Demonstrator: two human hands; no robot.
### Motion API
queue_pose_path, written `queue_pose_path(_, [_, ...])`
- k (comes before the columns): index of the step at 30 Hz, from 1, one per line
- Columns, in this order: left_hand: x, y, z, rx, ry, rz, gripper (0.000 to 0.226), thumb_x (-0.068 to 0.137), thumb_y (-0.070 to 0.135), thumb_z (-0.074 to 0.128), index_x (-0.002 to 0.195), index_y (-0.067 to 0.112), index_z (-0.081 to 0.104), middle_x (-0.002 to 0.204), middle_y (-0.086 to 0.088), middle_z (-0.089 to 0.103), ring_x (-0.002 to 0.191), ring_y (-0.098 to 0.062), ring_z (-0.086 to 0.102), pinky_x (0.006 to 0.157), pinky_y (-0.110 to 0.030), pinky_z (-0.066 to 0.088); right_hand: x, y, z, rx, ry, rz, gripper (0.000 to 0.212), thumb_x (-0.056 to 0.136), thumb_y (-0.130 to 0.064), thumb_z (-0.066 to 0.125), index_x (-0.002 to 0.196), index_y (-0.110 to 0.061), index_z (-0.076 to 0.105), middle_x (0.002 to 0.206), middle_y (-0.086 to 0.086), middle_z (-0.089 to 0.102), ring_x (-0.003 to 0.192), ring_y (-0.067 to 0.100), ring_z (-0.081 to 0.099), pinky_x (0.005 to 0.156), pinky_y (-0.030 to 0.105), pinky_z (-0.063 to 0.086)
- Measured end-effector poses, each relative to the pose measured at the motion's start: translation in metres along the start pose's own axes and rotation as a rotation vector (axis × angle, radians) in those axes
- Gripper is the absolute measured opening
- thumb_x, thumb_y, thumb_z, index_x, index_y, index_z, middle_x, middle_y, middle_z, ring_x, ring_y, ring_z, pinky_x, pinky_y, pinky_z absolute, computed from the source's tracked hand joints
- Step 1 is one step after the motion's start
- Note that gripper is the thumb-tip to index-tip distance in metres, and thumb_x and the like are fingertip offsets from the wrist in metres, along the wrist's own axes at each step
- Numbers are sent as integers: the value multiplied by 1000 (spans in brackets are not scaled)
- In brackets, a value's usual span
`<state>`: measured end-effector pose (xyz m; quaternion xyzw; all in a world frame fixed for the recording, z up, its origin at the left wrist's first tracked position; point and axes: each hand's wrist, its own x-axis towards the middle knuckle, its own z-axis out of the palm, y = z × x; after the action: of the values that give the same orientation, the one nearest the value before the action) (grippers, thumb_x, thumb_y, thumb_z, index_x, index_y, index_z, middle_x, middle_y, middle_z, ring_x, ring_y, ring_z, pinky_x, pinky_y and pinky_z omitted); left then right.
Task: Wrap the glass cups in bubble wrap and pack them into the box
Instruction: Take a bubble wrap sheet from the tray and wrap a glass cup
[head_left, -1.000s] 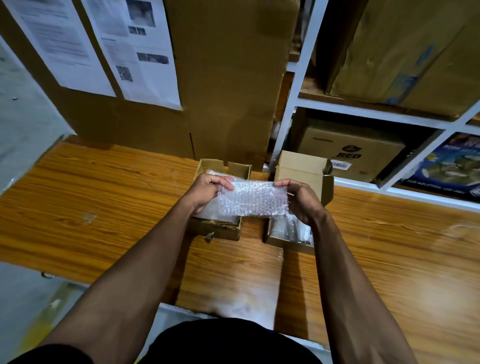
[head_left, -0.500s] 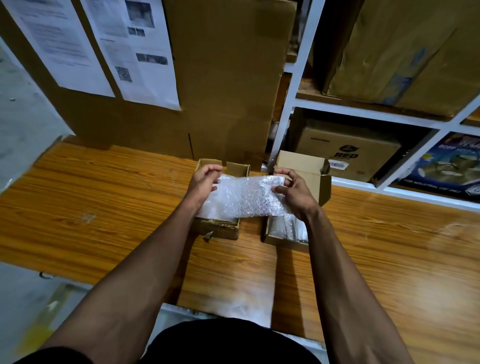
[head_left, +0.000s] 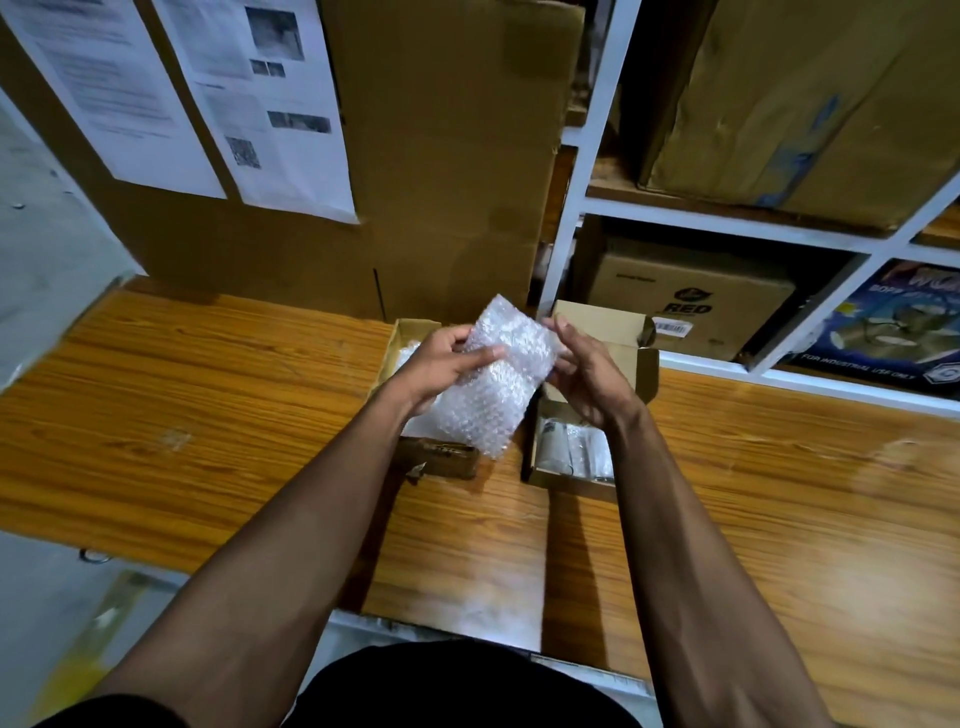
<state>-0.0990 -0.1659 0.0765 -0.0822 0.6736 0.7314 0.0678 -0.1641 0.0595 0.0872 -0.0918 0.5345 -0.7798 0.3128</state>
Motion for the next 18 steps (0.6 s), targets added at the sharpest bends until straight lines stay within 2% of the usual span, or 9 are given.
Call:
queue_pose_path(2, [1,0,2,-50,57,10,43,89,26,84,128,17,66,115,4,79,110,-19,75,87,-33,62,-7,9,5,-47,-75,56,49,98,-46,68,128,-8,67,75,0,53,66,12,48,72,26,48])
queue_pose_path(3, [1,0,5,-33,77,22,34,92,25,82,121,22,66,108,13,80,105,-8,74,80,-21,59,-9,13,9,-88,-93,76,40,99,-44,68,123,-12,70,70,-5,51,61,9,44,66,23,44])
queue_pose_path(4, [0,1,8,-16,100,27,28,93,25,80,116,27,65,103,19,79,102,0,73,76,-14,56,-9,18,12,-130,-85,89,37,98,-40,70,123,-12,69,77,-2,61,67,11,55,70,25,48])
queue_pose_path(5, [0,-1,10,-1,114,31,27,93,27,81,115,29,65,105,18,78,104,0,71,77,-14,54,-7,22,15,-164,-50,83,39,98,-34,74,127,-9,67,96,6,73,85,20,69,83,32,53])
queue_pose_path(7, [1,-7,9,0,145,33,36,90,34,83,121,26,66,116,10,76,113,-9,70,89,-22,54,-3,27,18,-184,35,55,41,96,-16,75,134,-4,63,123,18,73,113,36,70,99,46,54])
queue_pose_path(9, [0,-12,5,-26,146,25,38,91,31,82,125,19,67,120,2,76,117,-16,70,93,-30,56,-1,28,19,-265,84,39,36,95,-10,74,130,-6,66,115,18,74,96,37,68,82,42,57])
queue_pose_path(11, [-3,-14,1,-41,129,24,30,94,20,79,122,20,68,120,1,76,112,-15,72,85,-29,58,-3,25,17,-300,107,13,32,97,-6,70,129,-9,66,107,12,74,81,30,67,64,32,54])
queue_pose_path(15, [-5,-17,-6,-86,133,30,25,96,-4,69,109,18,72,113,-1,76,106,-16,71,84,-32,60,-4,23,13,-257,88,-38,29,101,2,60,122,-14,69,122,12,74,105,31,73,83,41,62])
queue_pose_path(18, [-6,-16,-8,-81,144,25,23,98,-10,60,92,9,72,112,-5,75,109,-21,68,85,-31,59,1,25,11,-304,97,-58,19,101,5,57,99,-10,70,105,13,71,85,26,66,65,33,54])
